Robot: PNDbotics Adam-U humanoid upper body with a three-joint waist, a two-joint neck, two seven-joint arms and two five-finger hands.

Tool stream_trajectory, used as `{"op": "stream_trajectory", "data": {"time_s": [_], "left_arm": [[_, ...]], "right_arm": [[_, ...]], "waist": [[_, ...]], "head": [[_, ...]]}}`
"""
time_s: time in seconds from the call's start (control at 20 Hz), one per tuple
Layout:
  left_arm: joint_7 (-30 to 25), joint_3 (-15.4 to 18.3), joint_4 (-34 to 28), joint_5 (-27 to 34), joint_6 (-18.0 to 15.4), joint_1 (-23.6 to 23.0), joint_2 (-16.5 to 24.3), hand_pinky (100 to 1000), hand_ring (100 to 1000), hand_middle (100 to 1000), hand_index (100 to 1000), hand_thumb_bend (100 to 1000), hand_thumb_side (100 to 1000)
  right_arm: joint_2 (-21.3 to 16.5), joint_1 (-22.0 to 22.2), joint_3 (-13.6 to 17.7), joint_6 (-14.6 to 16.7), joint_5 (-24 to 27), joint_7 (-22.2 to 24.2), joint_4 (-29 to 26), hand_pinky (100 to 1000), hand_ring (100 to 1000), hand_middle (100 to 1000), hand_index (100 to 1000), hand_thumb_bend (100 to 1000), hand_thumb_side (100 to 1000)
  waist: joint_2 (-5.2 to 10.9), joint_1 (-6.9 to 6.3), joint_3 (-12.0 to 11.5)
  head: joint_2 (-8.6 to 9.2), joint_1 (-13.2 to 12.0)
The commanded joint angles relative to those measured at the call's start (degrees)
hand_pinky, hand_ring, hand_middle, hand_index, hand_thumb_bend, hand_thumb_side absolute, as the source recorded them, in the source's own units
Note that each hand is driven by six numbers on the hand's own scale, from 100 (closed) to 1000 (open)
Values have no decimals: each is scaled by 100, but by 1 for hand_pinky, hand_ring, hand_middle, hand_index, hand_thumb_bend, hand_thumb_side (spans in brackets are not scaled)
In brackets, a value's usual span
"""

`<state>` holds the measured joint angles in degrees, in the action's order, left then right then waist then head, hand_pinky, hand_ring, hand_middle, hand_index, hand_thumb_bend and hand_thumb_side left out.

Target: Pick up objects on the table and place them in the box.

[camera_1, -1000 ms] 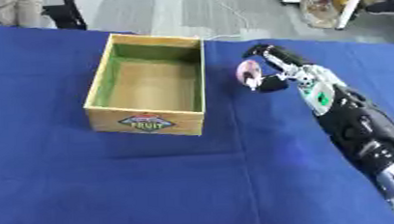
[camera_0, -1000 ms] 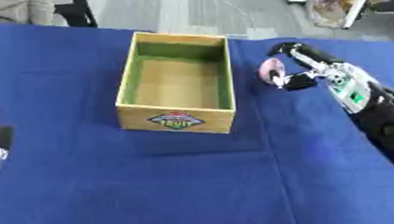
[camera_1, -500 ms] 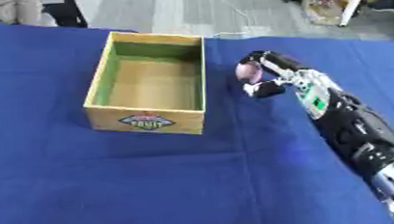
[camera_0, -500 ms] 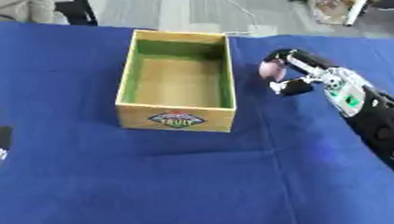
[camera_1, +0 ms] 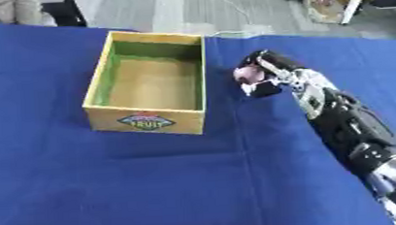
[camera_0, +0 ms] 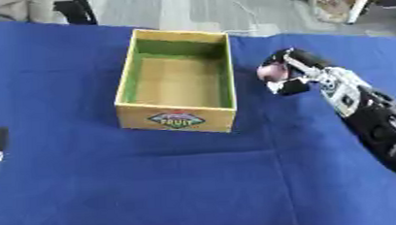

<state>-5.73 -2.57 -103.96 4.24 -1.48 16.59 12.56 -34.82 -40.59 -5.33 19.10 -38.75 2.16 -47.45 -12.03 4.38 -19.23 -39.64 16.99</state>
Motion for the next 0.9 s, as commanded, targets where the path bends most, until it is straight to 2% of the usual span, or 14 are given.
{"op": "stream_trajectory", "data": {"time_s": [0.05, 0.15, 0.4, 0.8, 0.85, 0.9], "left_arm": [[5, 7, -127, -7, 11, 76, 55, 640, 754, 535, 690, 359, 100], [8, 9, -126, -3, 13, 75, 56, 640, 754, 535, 690, 357, 100], [15, 17, -120, 2, 16, 67, 65, 640, 754, 535, 690, 357, 100], [22, 22, -111, 28, 20, 55, 90, 640, 754, 535, 690, 359, 100], [19, 20, -112, 33, 20, 54, 93, 640, 754, 535, 690, 358, 100], [16, 17, -111, 37, 20, 53, 95, 640, 754, 535, 690, 358, 100]], "right_arm": [[-124, -30, 38, -21, 47, -408, -168, 162, 509, 442, 527, 100, 223], [-141, -9, 28, 11, 151, -666, -271, 114, 485, 391, 475, 100, 212], [-224, 27, -17, 87, 424, -952, -664, 100, 473, 359, 444, 100, 203], [-400, -138, -77, 19, 971, -960, -1439, 100, 468, 353, 442, 100, 198], [-405, -191, -98, 17, 1037, -935, -1533, 100, 469, 354, 443, 100, 257], [-400, -249, -128, 18, 1098, -900, -1622, 100, 470, 356, 446, 100, 199]], "waist": [[87, -24, 23], [97, -25, 48], [135, -24, 116], [238, 9, 137], [251, 13, 125], [262, 15, 110]], "head": [[66, 6], [67, 1], [66, -20], [74, -64], [76, -64], [77, -63]]}}
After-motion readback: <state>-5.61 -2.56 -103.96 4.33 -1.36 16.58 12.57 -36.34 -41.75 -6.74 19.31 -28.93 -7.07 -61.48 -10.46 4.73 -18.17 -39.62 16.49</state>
